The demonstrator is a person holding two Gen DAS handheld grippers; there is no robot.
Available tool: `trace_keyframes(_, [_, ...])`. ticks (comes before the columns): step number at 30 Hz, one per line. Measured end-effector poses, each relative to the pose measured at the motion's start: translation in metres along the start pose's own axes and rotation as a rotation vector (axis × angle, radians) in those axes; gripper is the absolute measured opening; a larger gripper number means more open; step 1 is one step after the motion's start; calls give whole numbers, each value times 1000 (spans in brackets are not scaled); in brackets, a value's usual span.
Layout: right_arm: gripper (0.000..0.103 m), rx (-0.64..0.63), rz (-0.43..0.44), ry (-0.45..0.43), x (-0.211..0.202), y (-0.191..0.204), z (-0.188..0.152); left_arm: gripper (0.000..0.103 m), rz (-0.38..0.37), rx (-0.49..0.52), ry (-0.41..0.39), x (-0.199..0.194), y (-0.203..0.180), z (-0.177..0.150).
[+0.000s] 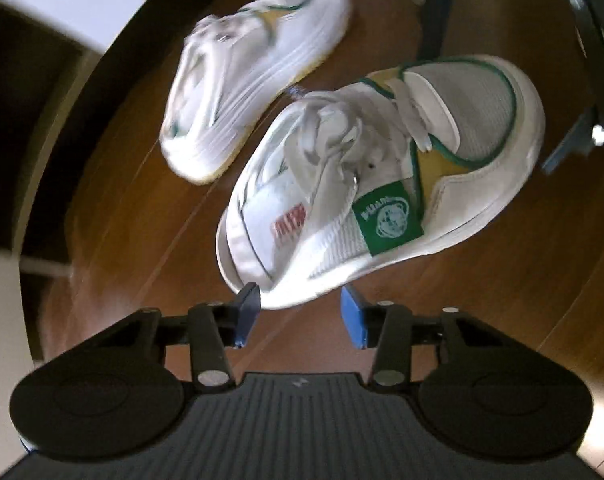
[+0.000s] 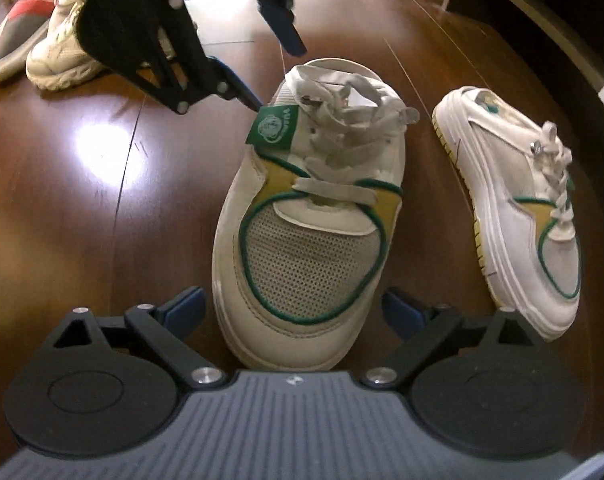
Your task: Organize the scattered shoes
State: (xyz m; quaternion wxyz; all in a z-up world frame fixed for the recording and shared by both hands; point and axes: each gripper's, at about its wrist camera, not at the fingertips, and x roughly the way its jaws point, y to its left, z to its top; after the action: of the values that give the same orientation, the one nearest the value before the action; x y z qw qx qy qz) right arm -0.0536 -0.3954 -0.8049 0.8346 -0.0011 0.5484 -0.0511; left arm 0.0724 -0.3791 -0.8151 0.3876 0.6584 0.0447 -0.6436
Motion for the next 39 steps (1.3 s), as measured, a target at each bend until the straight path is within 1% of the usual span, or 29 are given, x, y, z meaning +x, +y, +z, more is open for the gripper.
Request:
trace_keyframes(1, [94,0,4,-5,0,0,0,47,-8,40,1,1,0,2])
trace_keyframes(2, [93,0,8,-10,0,1,-1,45,-13,113,4,3,-4,4])
trace_keyframes(3, [91,-1,6,-15,0,1,-1,43,-17,170,3,6,-7,5])
trace_keyframes(4, [85,-2,-6,-19,1,1,-3,41,-20,193,0,8,-8,5])
trace_keyframes(7, [81,-3,-4,-30,-3,-5,-6,33,-19,206,-34,5,-8,5])
trace_keyframes(9, [80,-24,2,-29,-6,-18,-10,31,-8,181,-76,1,-7,8])
trace_keyframes(10, [78,-34,5,-28,-8,-25,-12,26,-10,172,-82,1,-6,11])
trace_keyframes(12, [77,-67,4,-34,-10,-36,-14,24,-15,121,-105,3,2,19])
trace_keyframes(15, [77,-124,-2,-48,-12,-52,-16,23,-12,14,-139,10,18,30])
trace_keyframes(18, [77,-181,-9,-62,-14,-68,-18,23,-1,-35,-139,22,29,39])
trace_keyframes(21, [77,-236,-21,-63,-12,-75,-18,23,3,-58,-137,28,34,44])
trace_keyframes(26, [77,-275,-22,-44,-8,-81,-20,23,1,-86,-147,32,35,53])
trace_keyframes(27, [77,-280,-22,-39,-7,-82,-20,23,6,-91,-151,31,33,54])
trace_keyframes(29, [78,-253,-17,-25,-4,-83,-19,25,15,-106,-154,32,33,55])
trace_keyframes(32, [78,-233,-32,-16,-6,-79,-17,27,15,-174,-143,31,39,56])
trace_keyframes(33, [79,-231,-42,-23,-9,-78,-17,27,23,-216,-142,26,40,55])
trace_keyframes(34, [83,-218,-54,-36,-14,-79,-17,27,39,-265,-151,18,42,53])
trace_keyframes(35, [84,-185,-69,-53,-23,-82,-17,30,55,-316,-163,10,44,50])
trace_keyframes(36, [85,-134,-79,-74,-33,-86,-18,34,59,-391,-170,-1,44,45])
trace_keyframes(37, [85,-74,-89,-97,-42,-92,-18,44,57,-483,-174,-13,44,38])
trace_keyframes(38, [85,-5,-89,-118,-50,-97,-18,50,36,-577,-177,-27,41,26])
trace_keyframes(39, [85,85,-76,-144,-59,-103,-17,51,10,-643,-174,-38,36,16])
